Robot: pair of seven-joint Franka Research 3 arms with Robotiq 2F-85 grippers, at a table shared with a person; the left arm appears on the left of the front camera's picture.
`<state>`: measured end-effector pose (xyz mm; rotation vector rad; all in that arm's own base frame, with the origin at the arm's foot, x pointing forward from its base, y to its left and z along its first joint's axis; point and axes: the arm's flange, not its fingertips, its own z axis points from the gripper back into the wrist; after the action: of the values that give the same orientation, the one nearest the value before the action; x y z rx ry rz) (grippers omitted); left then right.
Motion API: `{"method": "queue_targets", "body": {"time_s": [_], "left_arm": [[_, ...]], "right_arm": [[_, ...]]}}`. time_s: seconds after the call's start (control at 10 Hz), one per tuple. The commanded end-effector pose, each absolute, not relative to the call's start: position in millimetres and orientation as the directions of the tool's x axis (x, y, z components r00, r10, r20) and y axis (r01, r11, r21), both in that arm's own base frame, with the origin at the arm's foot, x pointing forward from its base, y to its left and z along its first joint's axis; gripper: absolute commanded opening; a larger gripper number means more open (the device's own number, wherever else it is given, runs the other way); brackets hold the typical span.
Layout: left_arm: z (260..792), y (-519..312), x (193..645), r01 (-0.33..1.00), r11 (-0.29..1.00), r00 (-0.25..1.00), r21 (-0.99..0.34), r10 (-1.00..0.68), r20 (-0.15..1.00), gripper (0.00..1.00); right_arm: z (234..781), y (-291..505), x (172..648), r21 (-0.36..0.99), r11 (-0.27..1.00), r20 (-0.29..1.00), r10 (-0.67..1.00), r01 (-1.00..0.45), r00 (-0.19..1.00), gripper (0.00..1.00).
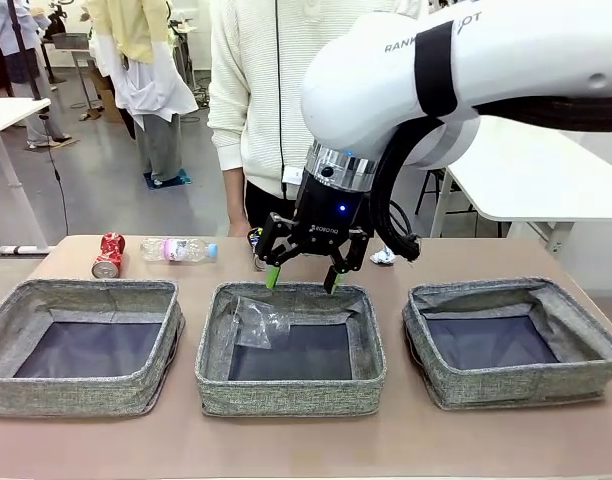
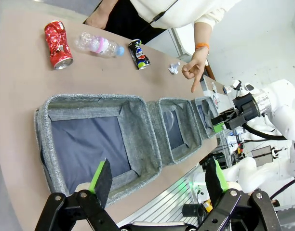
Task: Sort the waste into the appropriate baskets.
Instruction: Place the picked waste into the Fabric basket indicated by the person.
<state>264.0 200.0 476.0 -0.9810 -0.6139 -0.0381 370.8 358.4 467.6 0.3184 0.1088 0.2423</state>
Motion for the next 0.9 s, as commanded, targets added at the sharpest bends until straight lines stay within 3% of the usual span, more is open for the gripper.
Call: {"method": "queue_targets", "body": {"time_s": [0.0, 0.1, 0.2, 0.4, 0.5, 0.6, 0.8], "left_arm": [[477.2, 199.5, 265.0, 0.323, 0.560, 0.818, -0.763, 0.240, 0.523, 1.00], [477.2, 199.5, 265.0, 0.323, 0.560, 0.818, -0.763, 0.240, 0.523, 1.00], [477.2, 199.5, 265.0, 0.323, 0.560, 0.818, -0.763, 0.240, 0.523, 1.00], [477.2, 199.5, 265.0, 0.323, 0.560, 0.818, -0.763, 0.240, 0.523, 1.00], [477.2, 199.5, 265.0, 0.323, 0.560, 0.818, -0.763, 0.240, 0.523, 1.00], [477.2, 199.5, 265.0, 0.323, 0.560, 0.818, -0.763, 0.240, 0.523, 1.00], [477.2, 199.5, 265.0, 0.323, 0.560, 0.818, -0.763, 0.240, 0.523, 1.00]], "right_arm": [[470.6, 340.9, 369.5, 0.514, 0.824, -0.086, 0.324, -0.236, 0.942, 1.00], [477.6, 324.7, 374.6, 0.664, 0.719, -0.108, 0.366, -0.207, 0.924, 1.00], [486.2, 291.0, 381.6, 0.856, 0.491, -0.082, 0.438, -0.162, 0.895, 1.00], [486.3, 212.5, 386.4, 0.995, 0.080, 0.026, 0.426, -0.066, 0.904, 1.00], [482.0, 175.5, 381.8, 0.998, 0.011, 0.058, 0.367, -0.067, 0.928, 1.00], [479.8, 142.8, 374.0, 0.980, 0.200, -0.040, 0.187, 0.001, 0.982, 1.00], [482.0, 66.0, 357.2, 0.985, 0.159, 0.072, 0.004, -0.072, 0.997, 1.00]]}}
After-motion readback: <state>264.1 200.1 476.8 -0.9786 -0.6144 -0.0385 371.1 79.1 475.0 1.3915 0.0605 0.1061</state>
